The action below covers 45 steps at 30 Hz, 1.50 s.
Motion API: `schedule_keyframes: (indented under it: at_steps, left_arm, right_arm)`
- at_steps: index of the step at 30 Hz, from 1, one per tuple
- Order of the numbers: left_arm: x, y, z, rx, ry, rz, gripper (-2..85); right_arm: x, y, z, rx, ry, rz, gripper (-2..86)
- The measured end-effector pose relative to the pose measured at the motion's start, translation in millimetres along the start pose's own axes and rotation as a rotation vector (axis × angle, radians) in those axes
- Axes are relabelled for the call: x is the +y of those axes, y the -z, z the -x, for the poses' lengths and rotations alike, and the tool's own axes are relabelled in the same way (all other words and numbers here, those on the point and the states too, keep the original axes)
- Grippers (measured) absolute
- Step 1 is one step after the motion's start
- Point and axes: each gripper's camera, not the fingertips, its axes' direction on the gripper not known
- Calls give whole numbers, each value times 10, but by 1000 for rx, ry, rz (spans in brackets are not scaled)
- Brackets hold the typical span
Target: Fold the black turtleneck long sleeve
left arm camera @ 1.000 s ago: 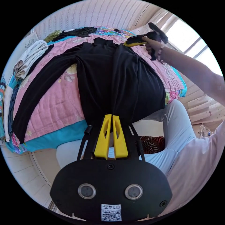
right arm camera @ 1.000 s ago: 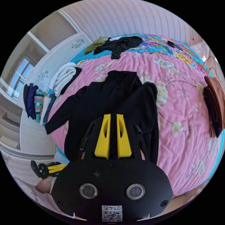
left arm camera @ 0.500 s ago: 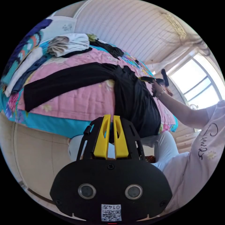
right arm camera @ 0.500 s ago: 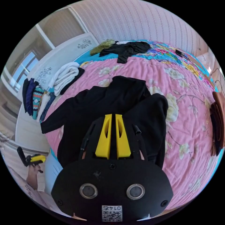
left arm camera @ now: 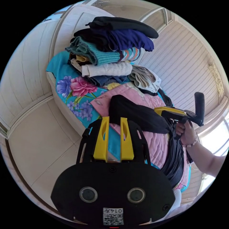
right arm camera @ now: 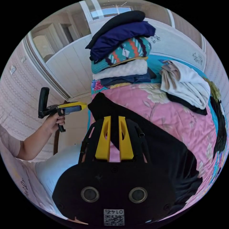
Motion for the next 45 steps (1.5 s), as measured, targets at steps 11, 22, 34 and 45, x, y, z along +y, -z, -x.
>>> schedule_keyframes:
  at_steps: [11, 22, 34, 45]
  left_arm:
    - [137, 59, -142, 66, -73, -38, -4]
    - [634, 492, -1453, 141, -462, -108, -10]
    - [1422, 414, -3059, 669, -801, -64, -10]
    - [2756, -160, -4817, 946, -1143, 198, -9]
  right_arm:
    - [-564, -812, 67, -14, -13, 172, 7]
    - [1316, 664, -464, -174, -222, -215, -3]
    - [3708, 1532, -599, -119, -447, -459, -3]
    - [6549, 2335, -58, 103, -804, -514, -3]
